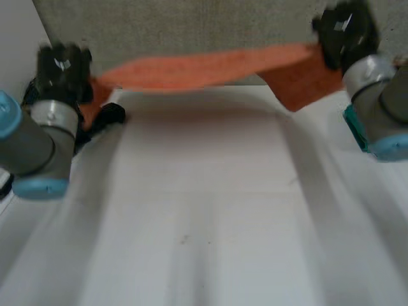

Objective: Fold the laundry.

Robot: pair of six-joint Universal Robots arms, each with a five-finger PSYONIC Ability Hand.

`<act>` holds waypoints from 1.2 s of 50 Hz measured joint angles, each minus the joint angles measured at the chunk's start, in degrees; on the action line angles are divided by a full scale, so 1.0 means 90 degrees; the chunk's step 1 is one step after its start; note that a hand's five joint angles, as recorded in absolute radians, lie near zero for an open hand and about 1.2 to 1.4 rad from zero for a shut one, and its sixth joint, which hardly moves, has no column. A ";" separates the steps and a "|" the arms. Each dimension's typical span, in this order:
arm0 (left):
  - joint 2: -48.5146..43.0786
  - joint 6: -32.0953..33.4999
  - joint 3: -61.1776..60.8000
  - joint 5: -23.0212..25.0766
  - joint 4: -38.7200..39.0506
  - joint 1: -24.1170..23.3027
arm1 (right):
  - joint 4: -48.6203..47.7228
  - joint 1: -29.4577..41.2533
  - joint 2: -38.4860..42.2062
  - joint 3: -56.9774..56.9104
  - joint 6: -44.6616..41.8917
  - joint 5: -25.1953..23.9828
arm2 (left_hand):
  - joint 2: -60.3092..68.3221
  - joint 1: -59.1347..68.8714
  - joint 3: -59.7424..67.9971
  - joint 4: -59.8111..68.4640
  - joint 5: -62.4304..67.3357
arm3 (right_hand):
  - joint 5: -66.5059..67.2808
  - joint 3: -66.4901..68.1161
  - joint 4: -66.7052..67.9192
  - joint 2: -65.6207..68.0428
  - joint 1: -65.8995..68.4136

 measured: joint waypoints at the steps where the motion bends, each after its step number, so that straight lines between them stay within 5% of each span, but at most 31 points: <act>1: 0.0000 0.0000 0.0000 0.0000 0.0000 0.0000 | 0.0000 0.0000 0.0000 0.0000 0.0000 0.0000 | 0.0000 0.0000 0.0000 0.0000 0.0000 | 0.0000 0.0000 0.0000 0.0000 0.0000; 15: -0.0282 0.0693 -0.1695 0.0005 -0.0606 -0.0125 | 0.0550 -0.0425 0.0226 0.2557 -0.0634 -0.0812 | 0.0000 0.0000 0.0000 0.0001 0.0000 | 0.0000 0.0000 0.0001 -0.0001 0.0000; 26: 0.1996 0.2538 -0.2884 0.0004 -0.3906 0.0005 | 0.4729 -0.1476 -0.2004 0.3615 -0.2234 -0.0804 | 0.0000 0.0000 0.0000 0.0000 0.0000 | 0.0000 0.0000 0.0001 0.0000 0.0000; 30: 0.2366 0.2742 -0.2933 0.0008 -0.4637 0.0022 | 0.5370 -0.1687 -0.2212 0.3556 -0.2607 -0.0806 | 0.0000 0.0000 0.0000 0.0000 0.0000 | 0.0000 0.0000 0.0001 0.0001 0.0000; 43: 0.0987 0.2708 -0.2114 -0.0015 -0.3308 -0.0044 | 0.4046 -0.1311 -0.0957 0.2893 -0.2020 -0.0310 | 0.0000 0.0000 0.0000 0.0000 0.0000 | 0.0000 0.0000 0.0001 0.0001 0.0000; 49: 0.0639 0.2663 -0.2046 -0.0017 -0.2966 -0.0058 | 0.3798 -0.1169 -0.0835 0.2943 -0.1911 -0.0041 | -0.2649 -0.2534 -0.2567 -0.2647 -0.2293 | 0.0001 0.0000 0.0001 0.0001 0.0000; 60: 0.0854 0.2646 -0.2271 -0.0063 -0.3051 0.0030 | 0.3378 -0.1179 -0.0902 0.3282 -0.1916 0.0018 | -0.2925 -0.2582 -0.2843 -0.2958 -0.2618 | 0.0001 -0.0001 0.0001 0.0001 0.0000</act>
